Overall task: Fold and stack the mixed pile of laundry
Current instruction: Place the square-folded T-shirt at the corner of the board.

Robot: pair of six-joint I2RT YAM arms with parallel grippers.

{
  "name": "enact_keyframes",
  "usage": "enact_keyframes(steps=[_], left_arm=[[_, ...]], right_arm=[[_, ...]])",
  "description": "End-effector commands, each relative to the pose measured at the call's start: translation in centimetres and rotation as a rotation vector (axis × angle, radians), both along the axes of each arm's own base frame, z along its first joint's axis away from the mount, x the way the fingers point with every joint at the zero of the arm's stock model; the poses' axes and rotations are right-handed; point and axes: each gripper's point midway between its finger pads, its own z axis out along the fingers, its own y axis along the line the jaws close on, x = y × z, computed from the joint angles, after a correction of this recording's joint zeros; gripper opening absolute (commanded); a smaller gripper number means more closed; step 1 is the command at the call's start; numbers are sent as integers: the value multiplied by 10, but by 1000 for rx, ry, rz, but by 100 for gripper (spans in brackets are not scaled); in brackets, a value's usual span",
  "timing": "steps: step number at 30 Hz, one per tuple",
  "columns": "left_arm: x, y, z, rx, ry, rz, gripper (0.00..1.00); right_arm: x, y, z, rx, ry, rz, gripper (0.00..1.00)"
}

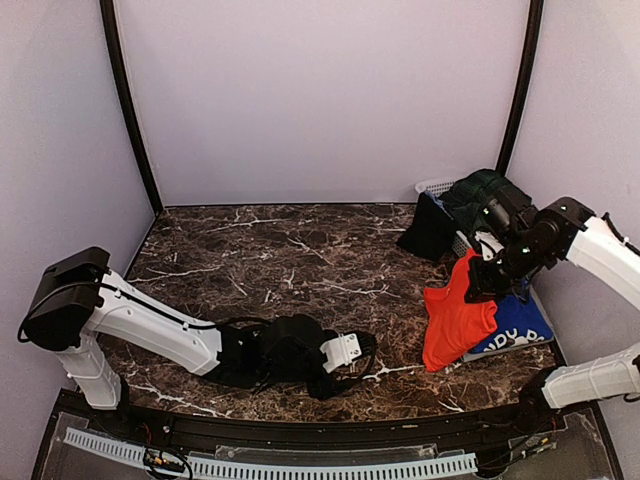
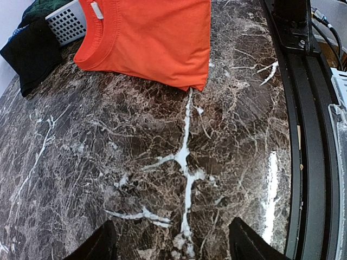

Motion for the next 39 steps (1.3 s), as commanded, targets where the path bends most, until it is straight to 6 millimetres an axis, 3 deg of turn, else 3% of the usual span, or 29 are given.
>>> enact_keyframes(steps=[1,6,14,17,25,39], left_arm=[[-7,-3,27,-82,15,-22,70],[-7,2,32,-84,8,-18,70],[-7,3,40,-99,-6,-23,70],[-7,6,43,-104,-11,-18,70],[-7,7,48,-124,-22,-19,70],[-9,11,59,-149,-28,-25,70]], right_arm=[[3,-27,9,-139,-24,-8,0],[15,-30,20,-177,-45,2,0],[46,-56,26,-332,-44,-16,0],[48,-61,26,-312,-40,-33,0],[38,-94,52,-264,-71,-149,0],[63,-91,-8,-309,166,-128,2]])
